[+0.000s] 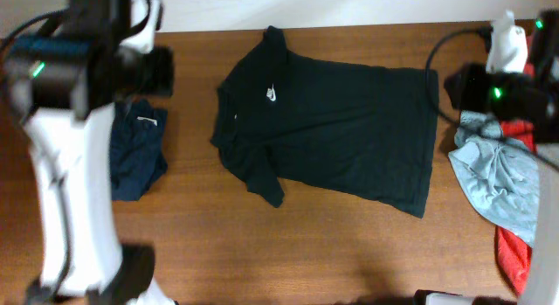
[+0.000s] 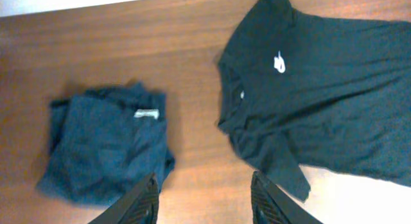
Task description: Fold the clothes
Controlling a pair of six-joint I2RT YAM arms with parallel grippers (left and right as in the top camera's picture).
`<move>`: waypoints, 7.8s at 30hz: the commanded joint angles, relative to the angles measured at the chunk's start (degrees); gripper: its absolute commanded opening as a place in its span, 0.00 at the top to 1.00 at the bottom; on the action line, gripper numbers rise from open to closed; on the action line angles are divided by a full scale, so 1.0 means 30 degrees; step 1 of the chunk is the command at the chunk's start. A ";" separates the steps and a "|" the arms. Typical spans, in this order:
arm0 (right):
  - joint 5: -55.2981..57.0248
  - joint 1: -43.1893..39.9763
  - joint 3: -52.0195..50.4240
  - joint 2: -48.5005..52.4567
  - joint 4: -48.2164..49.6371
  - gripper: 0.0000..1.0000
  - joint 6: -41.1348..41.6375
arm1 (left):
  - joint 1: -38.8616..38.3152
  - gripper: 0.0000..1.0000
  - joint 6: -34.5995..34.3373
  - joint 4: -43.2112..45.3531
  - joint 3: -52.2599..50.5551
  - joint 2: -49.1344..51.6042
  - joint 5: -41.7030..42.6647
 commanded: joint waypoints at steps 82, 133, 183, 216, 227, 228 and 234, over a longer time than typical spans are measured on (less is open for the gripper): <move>-0.1865 0.0284 -1.1650 -0.0168 0.1384 0.47 0.1195 | -0.0896 1.00 -0.0452 1.3347 -2.2921 0.2805 0.2251; 0.5231 0.0605 -2.4793 -0.0168 0.8502 0.96 1.0936 | 0.1639 0.96 0.3082 1.4127 -2.1893 0.1268 0.4371; -0.0605 0.0605 -1.7872 -0.0204 0.5843 0.82 0.5974 | 0.0444 0.81 -0.1341 3.2377 -2.1762 0.9792 0.2164; -0.3198 0.0619 -1.7872 -0.0146 1.2189 0.78 0.2696 | 0.1778 0.46 -0.0838 1.4032 -1.0360 0.7468 0.3373; -0.2266 0.1086 -1.8717 0.0160 0.8145 0.86 0.2652 | 0.2069 0.45 -0.0634 0.8189 -0.8925 0.4852 0.3242; -0.1814 0.1282 -1.9074 0.0277 0.8400 0.88 0.2652 | 0.2069 0.45 -0.0641 0.7912 -0.8925 0.4728 0.3242; -0.0984 0.2025 -2.1099 0.1770 1.1890 0.94 0.2652 | 0.2069 0.46 -0.0627 0.6732 -0.8918 0.3257 0.3592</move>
